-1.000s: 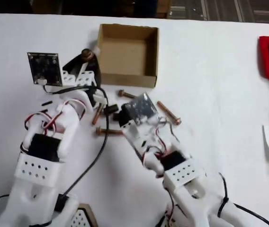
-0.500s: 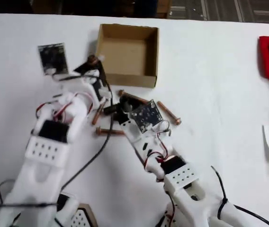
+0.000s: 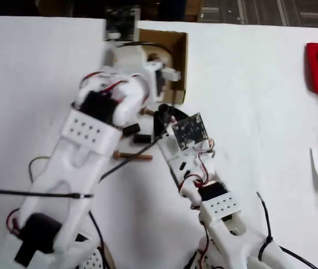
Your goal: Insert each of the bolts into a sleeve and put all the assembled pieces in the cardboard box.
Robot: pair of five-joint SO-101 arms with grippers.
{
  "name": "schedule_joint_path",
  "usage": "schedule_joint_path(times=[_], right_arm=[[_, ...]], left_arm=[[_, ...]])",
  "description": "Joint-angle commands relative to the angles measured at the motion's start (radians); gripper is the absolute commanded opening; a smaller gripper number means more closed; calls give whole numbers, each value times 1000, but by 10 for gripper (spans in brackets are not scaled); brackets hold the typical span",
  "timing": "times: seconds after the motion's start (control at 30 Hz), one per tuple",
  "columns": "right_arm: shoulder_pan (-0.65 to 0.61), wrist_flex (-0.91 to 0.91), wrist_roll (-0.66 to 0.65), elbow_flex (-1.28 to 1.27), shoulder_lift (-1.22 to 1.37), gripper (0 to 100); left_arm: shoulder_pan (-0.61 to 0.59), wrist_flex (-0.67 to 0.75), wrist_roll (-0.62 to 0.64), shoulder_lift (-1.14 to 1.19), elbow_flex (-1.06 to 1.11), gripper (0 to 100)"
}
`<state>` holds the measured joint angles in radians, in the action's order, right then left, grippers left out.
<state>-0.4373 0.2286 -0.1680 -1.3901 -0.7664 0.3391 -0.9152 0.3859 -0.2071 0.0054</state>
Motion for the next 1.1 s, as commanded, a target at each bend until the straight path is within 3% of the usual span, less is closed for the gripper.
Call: schedule_joint_path(times=[0.0, 0.17, 1.07], right_arm=[[31, 21, 17, 5, -31, 20], [44, 21, 120, 5, -33, 20], [44, 18, 126, 8, -35, 20]], left_arm=[[23, -3, 6, 18, -91, 25], [14, -5, 6, 29, -90, 25], [72, 34, 5, 71, -1, 25]])
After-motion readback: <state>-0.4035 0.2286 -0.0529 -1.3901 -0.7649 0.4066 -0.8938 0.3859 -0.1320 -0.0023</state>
